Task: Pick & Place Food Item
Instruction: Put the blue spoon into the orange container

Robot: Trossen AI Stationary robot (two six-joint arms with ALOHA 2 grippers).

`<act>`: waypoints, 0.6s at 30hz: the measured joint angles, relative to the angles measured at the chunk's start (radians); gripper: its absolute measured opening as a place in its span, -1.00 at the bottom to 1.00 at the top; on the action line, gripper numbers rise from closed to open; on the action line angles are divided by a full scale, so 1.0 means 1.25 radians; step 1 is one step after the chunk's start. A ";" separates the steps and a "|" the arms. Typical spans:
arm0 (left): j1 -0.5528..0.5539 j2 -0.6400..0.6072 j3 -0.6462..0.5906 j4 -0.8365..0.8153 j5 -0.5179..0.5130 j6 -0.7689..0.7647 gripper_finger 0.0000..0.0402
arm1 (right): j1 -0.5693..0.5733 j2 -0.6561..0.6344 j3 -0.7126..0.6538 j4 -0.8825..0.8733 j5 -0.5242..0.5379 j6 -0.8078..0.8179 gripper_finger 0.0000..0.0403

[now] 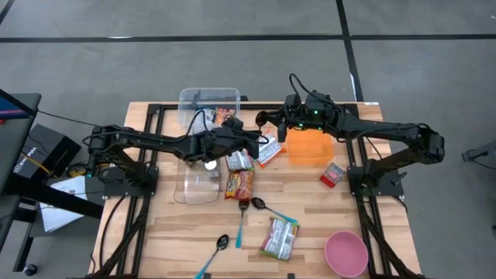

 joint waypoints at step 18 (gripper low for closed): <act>0.002 0.000 0.000 -0.031 -0.009 0.034 -0.16 | -0.001 -0.001 0.000 -0.015 0.000 -0.007 -0.99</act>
